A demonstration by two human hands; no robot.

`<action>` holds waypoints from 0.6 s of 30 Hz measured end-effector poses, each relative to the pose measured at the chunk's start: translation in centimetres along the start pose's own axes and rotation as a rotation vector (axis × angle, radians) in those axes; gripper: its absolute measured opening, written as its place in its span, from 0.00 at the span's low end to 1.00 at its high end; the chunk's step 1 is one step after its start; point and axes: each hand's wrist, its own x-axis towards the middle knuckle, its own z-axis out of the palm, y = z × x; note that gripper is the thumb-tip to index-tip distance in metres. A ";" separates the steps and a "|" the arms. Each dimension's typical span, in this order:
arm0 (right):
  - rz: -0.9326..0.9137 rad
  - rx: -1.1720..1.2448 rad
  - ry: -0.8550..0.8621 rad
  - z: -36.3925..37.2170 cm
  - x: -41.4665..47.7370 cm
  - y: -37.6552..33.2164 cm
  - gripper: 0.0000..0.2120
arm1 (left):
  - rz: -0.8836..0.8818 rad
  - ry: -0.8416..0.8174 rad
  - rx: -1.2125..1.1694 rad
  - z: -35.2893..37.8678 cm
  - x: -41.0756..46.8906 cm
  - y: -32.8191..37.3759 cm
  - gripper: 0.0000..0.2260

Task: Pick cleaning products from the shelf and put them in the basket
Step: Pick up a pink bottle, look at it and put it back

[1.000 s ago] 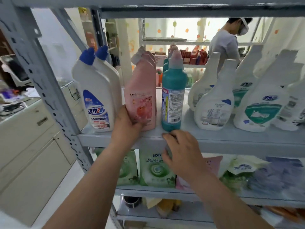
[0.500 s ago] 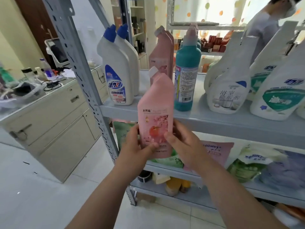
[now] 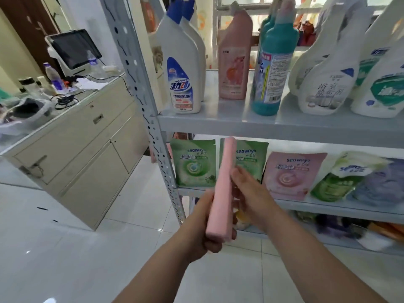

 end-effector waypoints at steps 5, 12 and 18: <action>-0.075 0.146 -0.038 1.3 -2.6 2.5 0.42 | 0.112 -0.099 0.505 -3.9 -2.7 -1.3 0.36; -0.296 -0.213 -0.139 4.2 -7.1 4.4 0.39 | 0.429 0.014 0.822 -7.6 -4.7 -3.9 0.43; -0.329 -0.207 0.000 7.0 -7.9 5.8 0.40 | 0.545 0.211 0.665 -9.6 -6.2 -6.1 0.31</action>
